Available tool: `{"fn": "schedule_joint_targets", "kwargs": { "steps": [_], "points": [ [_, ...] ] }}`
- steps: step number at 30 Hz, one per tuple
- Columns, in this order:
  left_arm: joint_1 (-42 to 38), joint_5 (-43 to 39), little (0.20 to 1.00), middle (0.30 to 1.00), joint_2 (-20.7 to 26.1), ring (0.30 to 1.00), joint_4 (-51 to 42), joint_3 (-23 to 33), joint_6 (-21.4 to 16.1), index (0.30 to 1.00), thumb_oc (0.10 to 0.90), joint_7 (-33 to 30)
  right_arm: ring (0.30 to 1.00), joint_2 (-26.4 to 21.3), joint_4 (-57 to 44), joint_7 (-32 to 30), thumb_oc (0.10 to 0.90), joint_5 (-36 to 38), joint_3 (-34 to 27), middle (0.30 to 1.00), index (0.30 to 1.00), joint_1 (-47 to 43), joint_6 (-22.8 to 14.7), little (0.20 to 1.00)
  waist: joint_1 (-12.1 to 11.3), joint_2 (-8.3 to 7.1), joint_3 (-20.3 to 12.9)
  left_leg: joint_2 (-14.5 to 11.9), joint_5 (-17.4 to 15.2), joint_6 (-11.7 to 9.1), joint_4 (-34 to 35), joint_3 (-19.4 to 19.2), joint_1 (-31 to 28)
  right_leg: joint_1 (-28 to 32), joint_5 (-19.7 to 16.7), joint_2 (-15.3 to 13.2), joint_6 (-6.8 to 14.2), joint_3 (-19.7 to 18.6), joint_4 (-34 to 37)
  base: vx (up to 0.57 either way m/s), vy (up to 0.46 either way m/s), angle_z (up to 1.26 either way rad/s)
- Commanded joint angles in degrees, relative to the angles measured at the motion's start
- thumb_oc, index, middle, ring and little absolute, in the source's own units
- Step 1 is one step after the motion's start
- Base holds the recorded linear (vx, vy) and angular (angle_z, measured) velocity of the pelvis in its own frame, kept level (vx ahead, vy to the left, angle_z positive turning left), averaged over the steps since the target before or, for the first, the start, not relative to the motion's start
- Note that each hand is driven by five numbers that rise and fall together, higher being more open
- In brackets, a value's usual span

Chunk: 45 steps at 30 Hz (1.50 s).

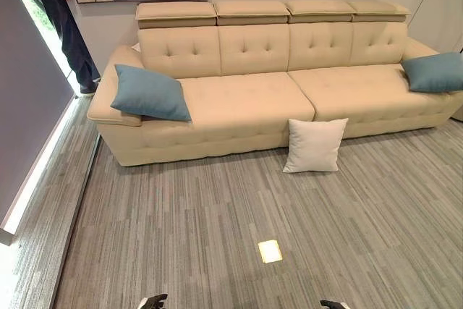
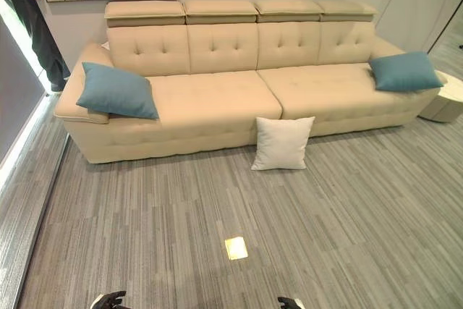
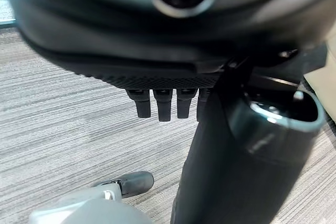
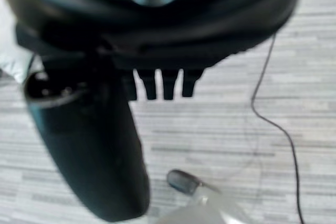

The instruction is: Pick up all the scattered cushions and arrange them neatly on the sofa.

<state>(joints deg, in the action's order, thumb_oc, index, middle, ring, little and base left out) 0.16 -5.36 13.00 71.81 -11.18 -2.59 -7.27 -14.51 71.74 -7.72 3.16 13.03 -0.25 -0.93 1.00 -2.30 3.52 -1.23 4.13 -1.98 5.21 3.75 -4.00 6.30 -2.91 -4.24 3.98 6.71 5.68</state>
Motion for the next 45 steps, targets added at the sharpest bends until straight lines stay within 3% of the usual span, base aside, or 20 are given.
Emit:
{"fn": "schedule_joint_targets", "kwargs": {
  "steps": [1,12,17,19,20,26,33,36,37,38,40,43,45],
  "points": [
    [-3.19,2.35,0.900,0.900,0.33,0.900,1.78,-2.04,-1.44,0.900,0.800,-0.43,0.900,-1.53,2.34,-1.50,0.800,1.27,0.16,0.900,0.900,-3.76,-1.28,0.900,-0.67,0.07,2.41,1.23,-6.29,0.56,-0.21,-6.16,-2.57,-0.56,4.15,1.32,1.64,4.34,-1.87,0.02,-0.031,0.03],
    [-3.15,1.55,0.900,0.900,0.51,0.900,2.25,-1.35,-1.16,0.900,0.800,-1.16,0.900,-1.82,1.50,-1.87,0.800,1.59,0.46,0.900,0.900,-4.05,-1.92,0.900,-1.32,0.07,3.38,0.39,-5.43,-0.30,-1.13,-4.38,-1.59,-0.24,5.00,2.04,0.65,5.02,-1.40,0.00,-0.057,0.06],
    [-4.52,-0.63,0.900,0.900,0.32,0.900,1.57,-1.40,-1.52,0.900,0.800,-1.08,0.900,-2.38,0.43,-2.31,0.800,2.61,0.27,0.900,0.900,-5.13,-2.47,0.900,-1.75,-0.61,5.69,1.09,-6.32,-1.58,-10.75,-3.96,5.71,-1.54,5.48,1.24,-0.41,7.04,-2.24,-0.08,-0.042,0.50],
    [-5.08,-1.24,0.900,0.900,0.07,0.900,1.36,-1.68,-1.73,0.900,0.800,-1.17,0.900,-2.66,0.33,-2.56,0.800,2.91,0.01,0.900,0.900,-5.39,-2.62,0.900,-1.62,-0.74,6.19,1.01,-6.35,-1.75,-13.16,-5.90,8.15,-1.60,5.53,0.76,-0.56,8.65,-2.14,-0.04,0.001,0.72],
    [-5.36,-1.50,0.900,0.900,0.06,0.900,0.98,-1.81,-1.78,0.900,0.800,-1.19,0.900,-2.79,0.26,-2.67,0.800,3.14,-0.17,0.900,0.900,-5.40,-2.45,0.900,-1.40,-0.87,6.16,-0.08,-5.87,-1.18,-12.82,-9.49,9.43,-1.45,5.50,0.41,-0.44,10.22,-1.71,0.01,0.016,0.61],
    [-5.07,-1.13,0.900,0.900,0.63,0.900,1.21,-1.29,-1.42,0.900,0.800,-1.16,0.900,-2.15,0.42,-2.75,0.800,2.72,0.15,0.900,0.900,-5.02,-2.02,0.900,-1.60,-1.19,5.47,-0.35,-5.11,-0.03,-10.83,-13.50,10.36,-1.25,6.01,0.41,-0.12,12.16,-1.86,0.10,0.048,0.55],
    [-4.17,-0.34,0.900,0.900,1.12,0.900,2.05,-0.72,-1.19,0.900,0.800,-0.71,0.900,-0.93,0.98,-2.35,0.800,0.70,1.59,0.900,0.900,-5.31,-1.44,0.900,-2.88,-1.64,4.48,1.61,-6.76,2.19,-8.16,-12.31,7.36,-0.89,8.18,-1.20,1.24,10.75,-6.82,0.16,0.140,0.02],
    [-4.48,0.31,0.900,0.900,1.59,0.900,1.64,-0.85,-1.15,0.900,0.800,-0.61,0.900,-0.67,0.79,-1.79,0.800,-0.44,2.02,0.900,0.900,-5.57,-0.81,0.900,-3.45,-1.23,4.93,3.22,-7.93,4.13,-7.17,-11.30,5.85,-4.05,7.10,-4.17,3.16,9.35,-15.62,0.14,0.229,-0.11],
    [-4.48,0.31,0.900,0.900,1.59,0.900,1.64,-0.85,-1.15,0.900,0.800,-0.61,0.900,-0.67,0.79,-1.79,0.800,-0.44,2.01,0.900,0.900,-5.57,-0.81,0.900,-3.47,-1.23,4.91,3.23,-7.93,4.14,-7.17,-11.31,5.86,-4.09,7.12,-4.18,3.17,9.33,-15.67,0.14,0.261,-0.05],
    [-4.80,0.41,0.900,0.900,1.95,0.900,1.34,-0.95,-1.07,0.900,0.800,-0.65,0.900,-0.82,0.49,-1.71,0.800,-1.04,2.58,0.900,0.900,-6.04,-0.59,0.900,-3.29,-0.90,5.72,3.74,-8.15,5.12,-7.06,-10.81,5.34,-6.42,5.03,-5.32,3.78,8.70,-21.67,0.06,0.125,-0.03],
    [-4.99,0.23,0.900,0.900,2.18,0.900,1.26,-0.82,-1.13,0.900,0.800,-0.57,0.900,-0.76,0.18,-1.79,0.800,-1.23,2.75,0.900,0.900,-6.17,-0.72,0.900,-3.23,-0.58,5.98,3.72,-8.19,5.33,-6.73,-10.42,5.03,-7.89,4.75,-5.46,3.78,8.31,-24.66,0.10,0.141,0.03],
    [-4.96,0.15,0.900,0.900,2.54,0.900,1.09,-0.69,-1.33,0.900,0.800,-0.71,0.900,-0.51,-0.10,-1.59,0.800,-1.28,3.08,0.900,0.900,-5.82,-0.93,0.900,-2.58,-0.06,6.06,3.95,-8.44,5.66,-5.40,-8.51,3.04,-11.28,5.25,-3.08,2.78,5.62,-27.68,0.17,0.096,0.02],
    [-5.16,0.03,0.900,0.900,2.54,0.900,0.92,-0.50,-1.39,0.900,0.800,-0.64,0.900,-0.46,0.04,-1.42,0.800,-1.23,3.35,0.900,0.900,-5.75,-0.87,0.900,-1.99,-0.22,6.01,4.34,-8.64,5.51,-4.25,-6.83,1.63,-12.17,6.75,-0.42,2.14,3.56,-23.79,0.21,0.006,0.20]
  ]
}}
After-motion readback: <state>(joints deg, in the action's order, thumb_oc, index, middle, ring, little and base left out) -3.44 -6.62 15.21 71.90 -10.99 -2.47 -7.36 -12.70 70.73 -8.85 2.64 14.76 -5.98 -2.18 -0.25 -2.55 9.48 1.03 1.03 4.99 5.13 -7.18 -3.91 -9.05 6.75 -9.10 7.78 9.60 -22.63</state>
